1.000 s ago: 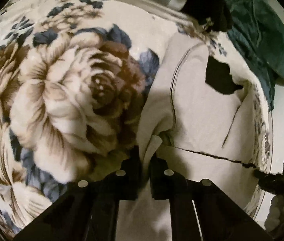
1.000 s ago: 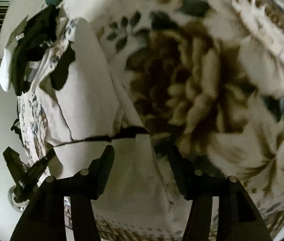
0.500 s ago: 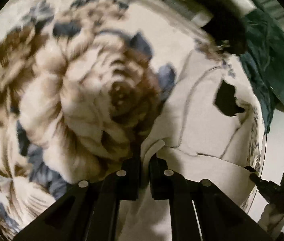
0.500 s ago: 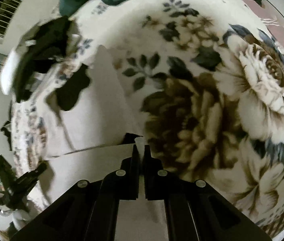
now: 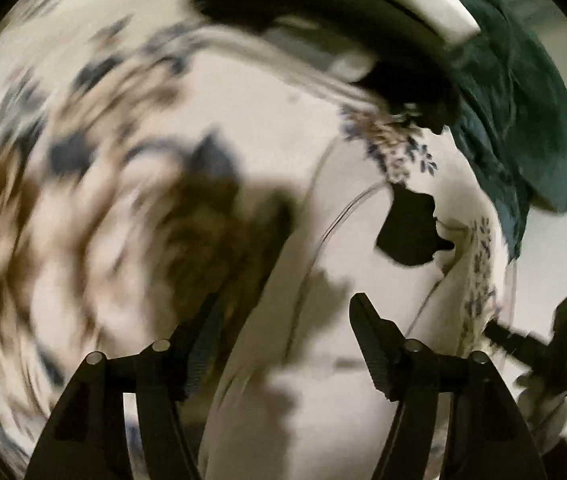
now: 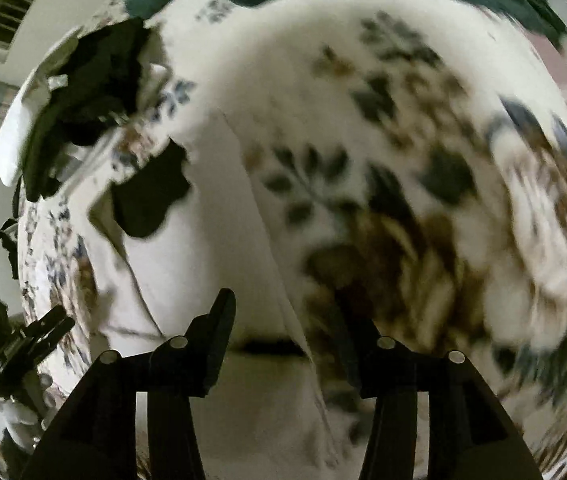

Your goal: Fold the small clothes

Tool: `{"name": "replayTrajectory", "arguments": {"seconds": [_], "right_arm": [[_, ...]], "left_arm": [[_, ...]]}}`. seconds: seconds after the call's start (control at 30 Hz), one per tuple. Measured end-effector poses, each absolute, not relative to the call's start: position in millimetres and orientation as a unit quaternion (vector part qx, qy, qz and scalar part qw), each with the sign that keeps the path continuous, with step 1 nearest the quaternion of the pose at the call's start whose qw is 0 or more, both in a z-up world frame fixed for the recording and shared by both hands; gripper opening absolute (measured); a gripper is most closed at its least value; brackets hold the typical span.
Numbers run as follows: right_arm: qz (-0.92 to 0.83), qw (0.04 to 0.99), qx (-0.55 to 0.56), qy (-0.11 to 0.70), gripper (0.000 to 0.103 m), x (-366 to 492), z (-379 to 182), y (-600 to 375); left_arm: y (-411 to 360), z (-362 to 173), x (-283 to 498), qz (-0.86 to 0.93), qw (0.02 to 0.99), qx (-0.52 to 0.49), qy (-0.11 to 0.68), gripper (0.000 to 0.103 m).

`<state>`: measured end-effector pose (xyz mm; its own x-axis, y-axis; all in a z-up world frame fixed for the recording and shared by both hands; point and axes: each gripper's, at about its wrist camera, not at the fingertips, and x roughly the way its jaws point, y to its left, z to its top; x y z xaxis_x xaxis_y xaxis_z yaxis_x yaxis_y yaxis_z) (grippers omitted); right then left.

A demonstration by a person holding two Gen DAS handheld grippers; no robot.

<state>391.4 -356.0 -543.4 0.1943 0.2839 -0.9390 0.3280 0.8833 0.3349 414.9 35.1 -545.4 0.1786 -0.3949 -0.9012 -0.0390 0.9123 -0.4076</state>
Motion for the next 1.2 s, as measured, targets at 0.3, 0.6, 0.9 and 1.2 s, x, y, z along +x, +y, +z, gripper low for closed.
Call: {"name": "replayTrajectory", "arguments": {"seconds": [0.3, 0.6, 0.9, 1.2], "right_arm": [[-0.003, 0.731, 0.222, 0.646, 0.052, 514.9, -580.7, -336.2], [0.000, 0.754, 0.212, 0.622, 0.005, 518.5, -569.6, -329.4], [0.050, 0.784, 0.244, 0.569, 0.005, 404.3, -482.3, -321.2], [0.072, 0.731, 0.233, 0.637, 0.005, 265.9, -513.6, -302.1]], "left_arm": [[-55.6, -600.2, 521.1, -0.171, 0.724, -0.042, 0.667, 0.060], [-20.3, -548.0, 488.8, -0.171, 0.779, -0.083, 0.598, 0.006], [17.4, -477.1, 384.4, -0.183, 0.787, -0.182, 0.561, 0.007], [53.9, -539.3, 267.2, -0.141, 0.685, -0.302, 0.648, 0.017]]}}
